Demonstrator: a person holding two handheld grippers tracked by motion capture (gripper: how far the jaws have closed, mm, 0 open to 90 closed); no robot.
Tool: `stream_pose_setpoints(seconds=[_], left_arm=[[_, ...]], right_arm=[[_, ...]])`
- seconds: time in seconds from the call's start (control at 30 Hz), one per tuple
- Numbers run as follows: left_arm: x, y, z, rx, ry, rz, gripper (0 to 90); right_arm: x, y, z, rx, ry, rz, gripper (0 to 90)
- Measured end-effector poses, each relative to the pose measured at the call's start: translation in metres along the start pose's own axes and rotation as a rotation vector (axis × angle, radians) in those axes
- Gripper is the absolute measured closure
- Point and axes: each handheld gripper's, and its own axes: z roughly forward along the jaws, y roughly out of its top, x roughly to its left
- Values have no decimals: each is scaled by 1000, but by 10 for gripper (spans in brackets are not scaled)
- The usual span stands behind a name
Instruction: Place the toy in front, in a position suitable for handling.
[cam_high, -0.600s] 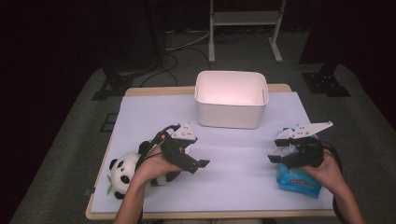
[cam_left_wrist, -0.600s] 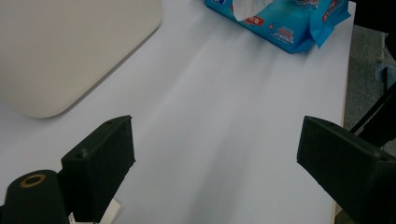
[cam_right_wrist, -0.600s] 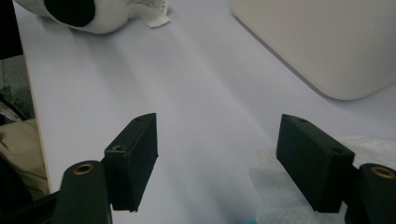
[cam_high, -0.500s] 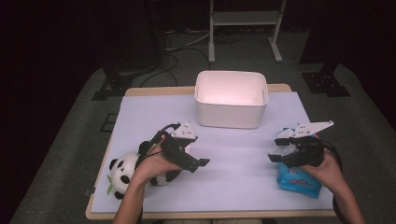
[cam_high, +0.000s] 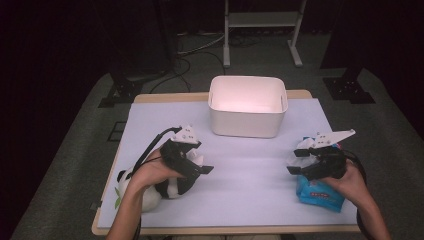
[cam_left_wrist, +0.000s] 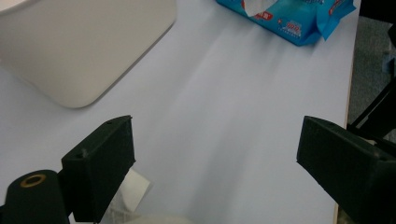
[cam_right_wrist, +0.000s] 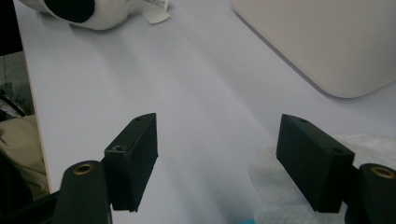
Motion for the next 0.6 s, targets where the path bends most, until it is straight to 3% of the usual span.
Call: stream_pose_setpoints(seconds=[0.37,0.6], left_arm=[[16,-8,-25,9,9,-19,130],[23,-17,-43,36,52,-23,137]], right_arm=[[3,1,0,5,2,-18,281],[3,0,1,11,9,-22,281]])
